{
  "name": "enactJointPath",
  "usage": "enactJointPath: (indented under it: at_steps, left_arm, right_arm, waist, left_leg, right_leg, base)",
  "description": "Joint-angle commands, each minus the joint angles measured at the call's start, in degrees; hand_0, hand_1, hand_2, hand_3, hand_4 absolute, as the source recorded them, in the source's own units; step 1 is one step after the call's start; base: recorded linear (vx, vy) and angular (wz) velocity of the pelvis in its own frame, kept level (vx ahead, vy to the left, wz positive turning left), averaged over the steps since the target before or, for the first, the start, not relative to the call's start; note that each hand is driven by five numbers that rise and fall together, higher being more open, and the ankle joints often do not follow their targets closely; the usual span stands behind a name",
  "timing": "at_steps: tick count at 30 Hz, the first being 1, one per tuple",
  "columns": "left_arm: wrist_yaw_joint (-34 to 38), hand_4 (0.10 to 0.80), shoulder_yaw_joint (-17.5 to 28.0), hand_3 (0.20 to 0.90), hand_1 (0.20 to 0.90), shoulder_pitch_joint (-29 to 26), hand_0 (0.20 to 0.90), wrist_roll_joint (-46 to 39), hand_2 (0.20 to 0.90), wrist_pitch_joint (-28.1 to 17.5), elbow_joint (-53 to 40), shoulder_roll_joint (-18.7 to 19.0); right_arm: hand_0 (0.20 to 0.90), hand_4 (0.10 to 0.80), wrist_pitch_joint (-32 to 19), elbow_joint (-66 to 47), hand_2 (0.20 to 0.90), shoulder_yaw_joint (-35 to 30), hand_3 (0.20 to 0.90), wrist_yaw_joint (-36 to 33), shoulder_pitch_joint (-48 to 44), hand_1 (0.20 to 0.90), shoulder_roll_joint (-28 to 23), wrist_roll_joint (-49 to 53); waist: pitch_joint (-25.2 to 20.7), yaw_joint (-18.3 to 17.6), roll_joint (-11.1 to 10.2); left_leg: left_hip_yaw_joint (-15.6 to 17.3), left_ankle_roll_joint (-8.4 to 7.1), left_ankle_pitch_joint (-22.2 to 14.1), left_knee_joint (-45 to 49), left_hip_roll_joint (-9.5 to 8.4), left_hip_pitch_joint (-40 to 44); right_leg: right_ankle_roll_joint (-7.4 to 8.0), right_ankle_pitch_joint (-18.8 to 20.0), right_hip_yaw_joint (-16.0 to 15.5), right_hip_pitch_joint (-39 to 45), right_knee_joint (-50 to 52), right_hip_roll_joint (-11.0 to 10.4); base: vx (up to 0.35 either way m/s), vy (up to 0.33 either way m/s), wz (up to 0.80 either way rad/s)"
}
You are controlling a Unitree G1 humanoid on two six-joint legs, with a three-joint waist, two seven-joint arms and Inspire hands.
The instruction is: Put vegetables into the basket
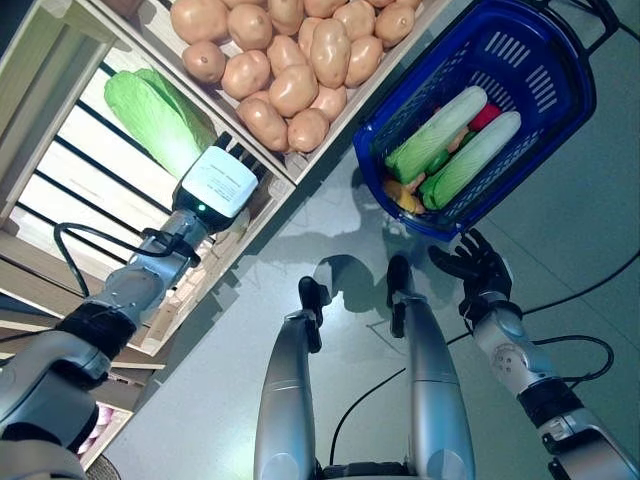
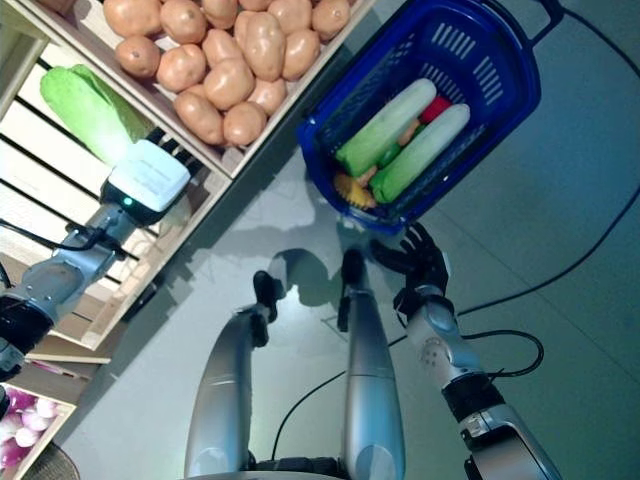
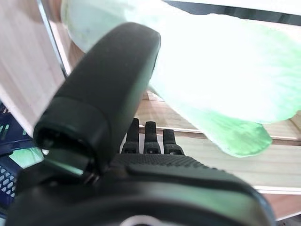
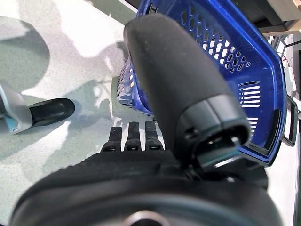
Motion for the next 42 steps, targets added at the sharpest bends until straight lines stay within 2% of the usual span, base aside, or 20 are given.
enactJointPath:
  at_steps: [1, 2, 4, 15, 16, 17, 33, 36, 42]
  left_arm:
    - [7.1, 0.8, 9.1, 0.9, 0.9, 0.5, 0.9, -3.3, 0.9, 6.6, 4.8, 1.3]
    - [10.8, 0.8, 10.4, 0.9, 0.9, 1.7, 0.9, -4.2, 0.9, 6.0, 5.5, 1.1]
    - [12.4, 0.8, 11.7, 0.9, 0.9, 3.1, 0.9, -4.6, 0.9, 5.8, 5.6, 0.6]
    - [13.0, 0.8, 13.8, 0.9, 0.9, 7.6, 0.9, -6.2, 0.9, 6.6, 7.9, -2.0]
    - [13.0, 0.745, 13.8, 0.818, 0.818, 7.7, 0.818, -6.4, 0.818, 6.7, 7.9, -2.0]
    - [13.2, 0.4, 13.8, 0.3, 0.3, 8.2, 0.3, -6.2, 0.3, 6.9, 7.7, -2.2]
    - [13.7, 0.4, 13.1, 0.3, 0.3, 6.3, 0.3, -9.3, 0.3, 6.7, 8.8, -2.9]
    - [15.0, 0.4, 14.3, 0.3, 0.3, 7.3, 0.3, -11.5, 0.3, 7.1, 8.7, -3.2]
    - [19.2, 0.4, 16.8, 0.3, 0.3, 9.2, 0.3, -11.4, 0.3, 4.5, 9.0, -4.2]
  right_arm:
    - [0.9, 0.8, -4.5, -5.3, 0.9, -2.1, 0.9, -2.0, 1.8, 0.9, -0.9, 0.1]
    - [0.9, 0.8, -4.6, -5.6, 0.9, -2.3, 0.9, -2.0, 2.2, 0.9, -0.9, 0.0]
    - [0.9, 0.8, -5.1, -5.9, 0.9, -2.4, 0.9, -2.0, 2.8, 0.9, -0.7, -0.2]
    - [0.9, 0.8, -6.5, -7.0, 0.9, -3.3, 0.9, -1.8, 4.1, 0.9, -0.7, 0.0]
    - [0.9, 0.8, -6.5, -7.1, 0.9, -3.4, 0.9, -1.8, 4.2, 0.9, -0.8, 0.0]
    - [0.9, 0.8, -6.4, -7.2, 0.9, -3.6, 0.9, -1.7, 4.4, 0.9, -1.0, 0.4]
    - [0.9, 0.8, -6.4, -6.3, 0.9, -3.5, 0.9, -1.5, 3.5, 0.9, -0.7, 0.1]
    - [0.9, 0.8, -6.4, -6.6, 0.9, -3.8, 0.9, -1.5, 3.9, 0.9, -0.6, -0.1]
    - [0.9, 0.8, -6.6, -6.6, 0.9, -4.4, 0.9, -0.9, 4.7, 0.9, -0.3, -0.5]
  waist:
    - [-0.2, -0.1, -0.7]
    - [-0.2, 0.0, -0.7]
    - [-0.2, 0.2, -0.7]
    - [-0.2, 0.5, -0.7]
    - [-0.2, 0.5, -0.7]
    - [-0.2, 0.5, -0.7]
    - [-0.2, 0.4, -0.7]
    - [-0.2, 0.5, -0.8]
    - [-0.2, 0.7, -0.9]
  left_leg:
    - [1.3, -0.02, 5.4, -4.1, -0.84, -2.9]
    - [1.3, -0.02, 5.5, -4.2, -0.88, -3.1]
    - [1.1, -0.13, 5.6, -4.2, -0.91, -3.2]
    - [0.7, -0.22, 6.3, -5.6, -1.47, -3.4]
    - [0.7, -0.22, 6.3, -5.6, -1.47, -3.5]
    - [0.7, -0.19, 6.3, -5.7, -1.5, -3.6]
    - [0.6, 0.12, 6.2, -6.0, -2.15, -2.6]
    - [0.5, 0.16, 6.0, -6.0, -2.3, -1.9]
    - [0.2, 0.35, 6.1, -6.5, -2.79, -0.5]
  right_leg:
    - [0.91, -0.6, -2.5, 3.1, -0.9, 0.0]
    - [0.82, -0.6, -2.6, 3.0, -1.0, 0.0]
    - [0.81, -0.5, -2.8, 2.9, -1.1, -0.1]
    - [1.09, 0.1, -2.8, 2.7, -2.8, -0.1]
    - [1.1, 0.1, -2.8, 2.7, -2.8, -0.1]
    - [1.12, 0.2, -2.8, 2.5, -2.8, -0.1]
    - [1.2, 0.4, -2.8, 3.5, -3.2, 0.0]
    - [1.21, 0.3, -2.7, 4.2, -3.5, 0.1]
    - [1.27, 0.6, -2.7, 5.6, -4.1, 0.4]
  base:
    - [-0.018, -0.011, 0.03]
    - [-0.017, -0.007, 0.04]
    - [-0.023, -0.012, 0.04]
    - [-0.008, -0.002, 0.02]
    - [0.0, 0.0, 0.0]
    - [0.0, 0.0, 0.0]
    - [0.0, 0.0, 0.0]
    - [0.0, 0.0, 0.0]
    - [0.0, 0.0, 0.0]
